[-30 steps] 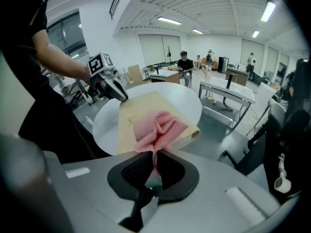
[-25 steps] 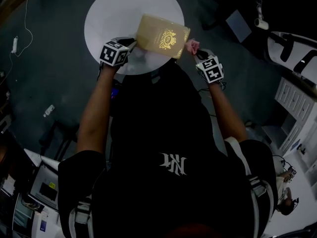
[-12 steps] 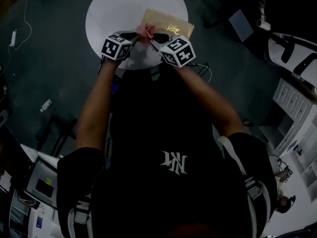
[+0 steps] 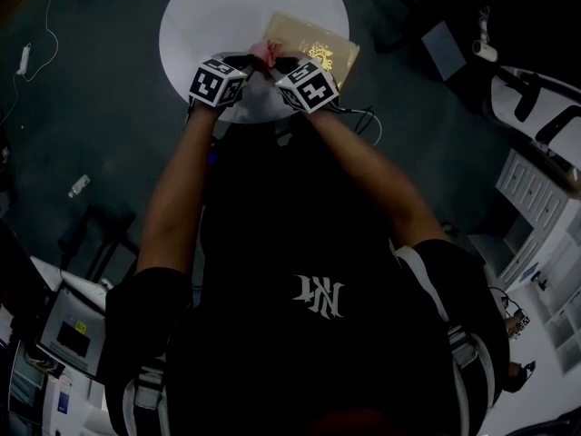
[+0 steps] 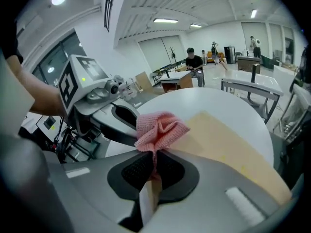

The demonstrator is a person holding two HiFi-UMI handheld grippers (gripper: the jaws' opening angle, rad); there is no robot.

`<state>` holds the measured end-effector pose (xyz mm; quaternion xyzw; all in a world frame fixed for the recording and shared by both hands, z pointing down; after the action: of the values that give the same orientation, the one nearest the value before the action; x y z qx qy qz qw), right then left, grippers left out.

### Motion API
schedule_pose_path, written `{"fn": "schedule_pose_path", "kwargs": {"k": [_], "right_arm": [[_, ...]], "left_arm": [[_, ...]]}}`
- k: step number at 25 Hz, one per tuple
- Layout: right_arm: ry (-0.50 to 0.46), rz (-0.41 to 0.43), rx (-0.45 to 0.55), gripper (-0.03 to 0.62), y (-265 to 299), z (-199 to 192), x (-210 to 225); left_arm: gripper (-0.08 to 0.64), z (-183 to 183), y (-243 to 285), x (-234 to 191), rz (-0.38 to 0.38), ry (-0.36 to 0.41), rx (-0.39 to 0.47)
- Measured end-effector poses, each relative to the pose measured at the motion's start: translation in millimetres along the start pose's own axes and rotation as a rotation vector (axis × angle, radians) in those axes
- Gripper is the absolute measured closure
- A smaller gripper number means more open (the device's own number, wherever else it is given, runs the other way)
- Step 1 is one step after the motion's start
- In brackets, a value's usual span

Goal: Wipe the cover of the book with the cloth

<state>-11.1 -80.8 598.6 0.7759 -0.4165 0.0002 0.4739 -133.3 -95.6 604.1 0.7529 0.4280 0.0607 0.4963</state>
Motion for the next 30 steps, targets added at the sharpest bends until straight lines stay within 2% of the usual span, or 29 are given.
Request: {"fn": "schedule_pose_path", "kwargs": {"k": [3,10,19,25,30], "right_arm": [[-0.013,-0.015,-0.015,0.572,-7.7,-10.4,4.8],[0.029,-0.059,-0.023,0.572,-51.3,-47.9,29.8],[0.064,-0.110,-0.010,0.572,-99.5,-91.3,49.3],[0.082,-0.139,0.009,0.572,-127.1,-117.1,63.4],[0.168,-0.251,-0.034,0.572,-153.4,-155.2,99.5]], "left_arm": [[0.523,0.2,-0.4,-0.5,0.001,-0.001,-0.006],[0.523,4.0,-2.7,3.3,0.014,-0.004,-0.007],[0.523,8.4,0.0,9.3,0.034,0.035,-0.038],[0.528,10.1,2.1,18.4,0.079,0.050,-0.050],[0.520,9.8,3.0,24.2,0.130,0.036,-0.060]]}}
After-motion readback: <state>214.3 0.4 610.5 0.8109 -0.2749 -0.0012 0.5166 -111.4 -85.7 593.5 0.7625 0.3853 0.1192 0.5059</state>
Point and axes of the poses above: the fingertips, and each gripper's own axes: y forward along the fingers, x to its right, z out of its top, the point moved 8 cm from there along -y, backward along the fingers, and after that the axes turned 4 degrees about y, right-handed, at the moved point
